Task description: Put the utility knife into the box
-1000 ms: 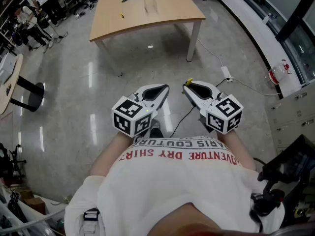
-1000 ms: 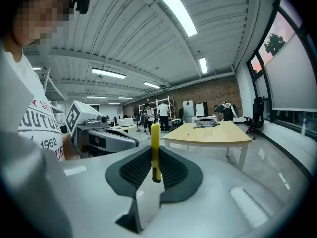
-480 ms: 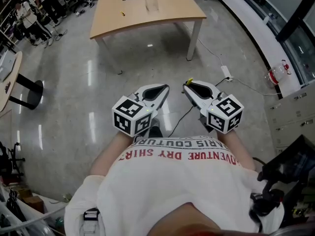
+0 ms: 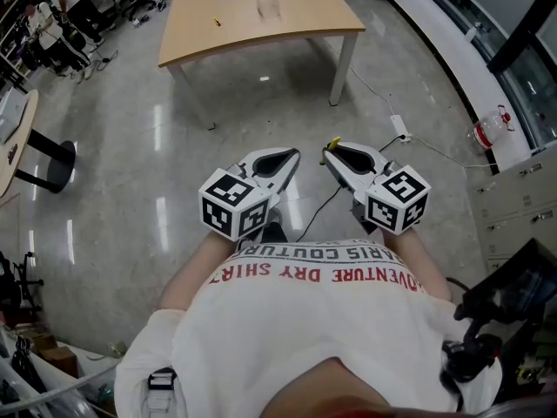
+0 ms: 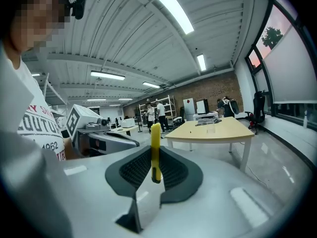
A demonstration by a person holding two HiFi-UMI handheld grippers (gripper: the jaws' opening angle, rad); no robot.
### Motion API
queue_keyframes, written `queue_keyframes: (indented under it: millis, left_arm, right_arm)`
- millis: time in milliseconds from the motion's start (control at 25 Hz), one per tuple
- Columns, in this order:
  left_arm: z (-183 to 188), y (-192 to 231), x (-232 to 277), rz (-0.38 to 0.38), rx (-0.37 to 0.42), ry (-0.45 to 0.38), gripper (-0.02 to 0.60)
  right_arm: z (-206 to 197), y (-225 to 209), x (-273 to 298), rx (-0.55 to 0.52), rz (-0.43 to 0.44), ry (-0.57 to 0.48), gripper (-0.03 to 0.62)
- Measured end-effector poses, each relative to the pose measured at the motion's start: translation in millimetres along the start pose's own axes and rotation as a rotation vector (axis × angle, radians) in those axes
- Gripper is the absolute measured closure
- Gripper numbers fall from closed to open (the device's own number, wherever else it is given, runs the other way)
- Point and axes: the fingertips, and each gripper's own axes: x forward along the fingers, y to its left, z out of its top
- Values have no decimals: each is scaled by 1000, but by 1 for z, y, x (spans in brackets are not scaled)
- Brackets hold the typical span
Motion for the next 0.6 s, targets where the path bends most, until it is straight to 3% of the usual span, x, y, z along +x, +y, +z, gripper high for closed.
queue_keyframes:
  millis: [600]
  left_arm:
    - [22,-8,17,-27,51,-12,580]
  right_arm:
    - [19,-19,-16,-24,-31,-40,546]
